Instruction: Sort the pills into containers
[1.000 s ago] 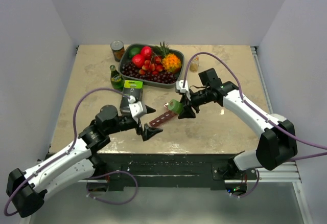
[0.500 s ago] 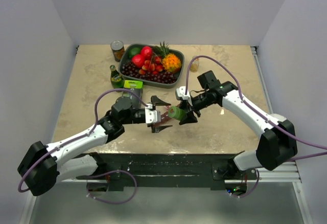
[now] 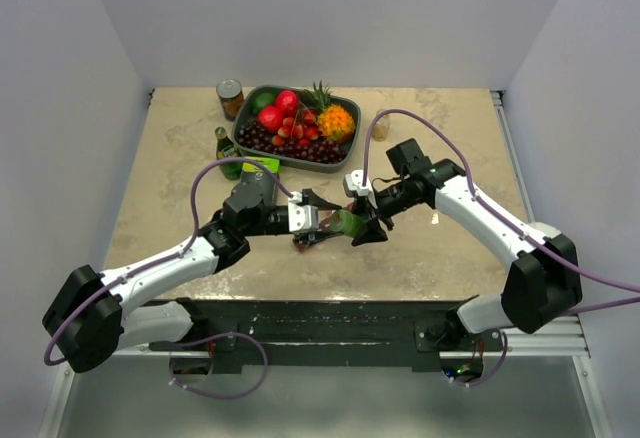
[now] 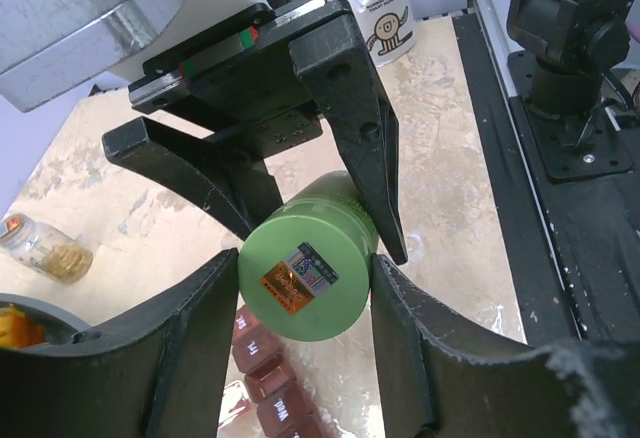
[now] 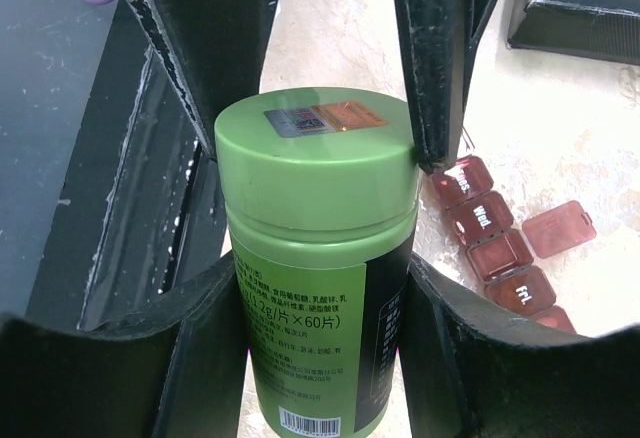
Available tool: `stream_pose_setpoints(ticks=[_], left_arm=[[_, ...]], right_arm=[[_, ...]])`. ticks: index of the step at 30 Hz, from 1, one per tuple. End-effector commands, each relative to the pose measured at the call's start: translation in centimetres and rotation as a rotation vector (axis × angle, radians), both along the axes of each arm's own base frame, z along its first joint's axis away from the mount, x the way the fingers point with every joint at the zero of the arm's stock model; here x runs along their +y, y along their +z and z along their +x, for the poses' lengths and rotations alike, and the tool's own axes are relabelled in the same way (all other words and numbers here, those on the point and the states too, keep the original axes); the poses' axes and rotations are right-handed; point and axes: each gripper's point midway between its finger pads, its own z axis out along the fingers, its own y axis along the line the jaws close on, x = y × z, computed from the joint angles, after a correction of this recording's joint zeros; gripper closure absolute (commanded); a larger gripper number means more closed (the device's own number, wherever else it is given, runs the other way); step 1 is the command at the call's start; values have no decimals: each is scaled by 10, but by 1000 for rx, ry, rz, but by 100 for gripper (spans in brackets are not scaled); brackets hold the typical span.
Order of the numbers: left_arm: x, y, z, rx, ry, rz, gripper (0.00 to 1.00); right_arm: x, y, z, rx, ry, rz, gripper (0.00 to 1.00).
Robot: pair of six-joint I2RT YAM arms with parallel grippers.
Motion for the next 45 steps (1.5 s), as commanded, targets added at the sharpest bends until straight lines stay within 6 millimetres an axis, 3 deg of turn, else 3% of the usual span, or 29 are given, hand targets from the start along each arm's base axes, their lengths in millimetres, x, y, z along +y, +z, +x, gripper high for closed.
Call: stream_pose_setpoints(ticks=[1,2,4,6,7,8,10,12,15,18,21,22,25,26,31,33,34,38,40,42,44,45], left_arm=[[-2,21,-7,25,-15,-82,88],[-1,18,-8,62,-7,-84,100],[0,20,-8,243,46,-121,100],[3,20,3,490,177,-170,100],[5,7,6,614,239,-140,100],[6,10,20,697,331,-155,100],[7,-9,16,959,421,-97,100],[7,-7,17,1183,512,-135,100],[3,6,10,1334,528,-178,100],[1,17,8,1343,521,-171,100],[0,25,5,1283,471,-161,68],[1,23,3,1269,453,-155,47],[6,27,2,1207,389,-166,21],[8,29,-1,1169,364,-161,17],[24,39,-4,899,305,-111,11],[34,46,-12,644,239,-51,11],[39,58,-26,545,169,-53,11],[57,71,-32,7,107,-87,8],[61,65,-32,-153,97,-85,5],[58,71,-27,-236,91,-80,5],[47,56,-20,-249,39,-3,5],[42,65,-18,-265,28,-3,6]], right_arm=[[8,22,7,-72,-1,61,99],[8,21,10,-73,-15,55,99],[8,20,17,-76,-58,42,100],[6,17,23,-79,-98,16,100],[7,18,26,-90,-108,19,100],[6,16,29,-88,-127,9,100],[7,15,33,-95,-145,3,100],[5,11,38,-89,-175,-12,100],[6,9,43,-85,-193,-20,100],[7,9,44,-81,-198,-22,100],[7,10,44,-80,-198,-19,100],[7,10,43,-75,-197,-21,100],[7,10,42,-74,-192,-16,100],[7,11,41,-77,-189,-16,100],[7,12,38,-75,-176,-10,100],[7,13,36,-81,-155,1,100],[7,12,31,-83,-132,3,100],[8,16,19,-70,-63,33,100],[7,17,15,-71,-41,36,100],[7,17,11,-64,-27,41,100],[7,16,9,-65,-15,46,100],[7,16,7,-59,-8,50,100]])
